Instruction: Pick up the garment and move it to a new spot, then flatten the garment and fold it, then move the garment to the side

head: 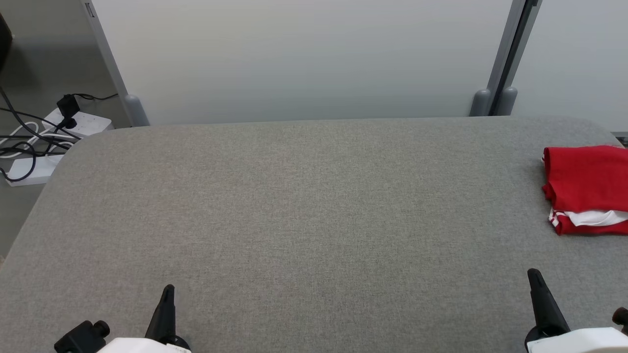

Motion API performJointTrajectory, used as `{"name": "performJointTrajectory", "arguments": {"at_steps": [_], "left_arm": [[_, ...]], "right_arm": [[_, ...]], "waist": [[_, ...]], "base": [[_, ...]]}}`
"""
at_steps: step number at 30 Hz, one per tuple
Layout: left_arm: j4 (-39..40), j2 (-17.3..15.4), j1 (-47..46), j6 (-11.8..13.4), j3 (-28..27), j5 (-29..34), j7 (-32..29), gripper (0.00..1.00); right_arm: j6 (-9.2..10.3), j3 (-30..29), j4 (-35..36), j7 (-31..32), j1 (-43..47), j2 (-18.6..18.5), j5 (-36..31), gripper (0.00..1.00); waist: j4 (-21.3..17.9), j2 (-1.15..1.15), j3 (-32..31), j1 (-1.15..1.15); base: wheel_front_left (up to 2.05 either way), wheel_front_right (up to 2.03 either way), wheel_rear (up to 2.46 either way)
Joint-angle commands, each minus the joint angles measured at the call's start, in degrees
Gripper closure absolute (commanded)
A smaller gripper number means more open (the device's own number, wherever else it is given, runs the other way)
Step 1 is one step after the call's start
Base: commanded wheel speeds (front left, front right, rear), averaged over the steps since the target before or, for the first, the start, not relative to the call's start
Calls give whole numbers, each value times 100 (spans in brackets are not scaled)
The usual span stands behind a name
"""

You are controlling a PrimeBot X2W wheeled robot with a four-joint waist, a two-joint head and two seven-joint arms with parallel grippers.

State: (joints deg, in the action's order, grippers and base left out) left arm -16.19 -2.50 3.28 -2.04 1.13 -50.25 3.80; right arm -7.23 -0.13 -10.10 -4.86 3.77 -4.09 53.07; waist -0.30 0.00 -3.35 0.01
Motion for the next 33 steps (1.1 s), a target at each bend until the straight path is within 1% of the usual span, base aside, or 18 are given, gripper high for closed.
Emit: {"name": "performJointTrajectory", "arguments": {"at_steps": [1, 33], "left_arm": [[168, -22, -362, -85, -144, -206, -38, 100], [191, -30, -664, -322, -464, -2260, -549, 100]], "right_arm": [[-16, -16, 115, 64, -307, -64, 199, 100], [-21, -286, -144, 575, -657, -6, 2154, 100]], "waist": [[1, 0, 10, -1], [16, 0, 187, -1]], "base": [[0, 0, 0], [0, 0, 0]]}}
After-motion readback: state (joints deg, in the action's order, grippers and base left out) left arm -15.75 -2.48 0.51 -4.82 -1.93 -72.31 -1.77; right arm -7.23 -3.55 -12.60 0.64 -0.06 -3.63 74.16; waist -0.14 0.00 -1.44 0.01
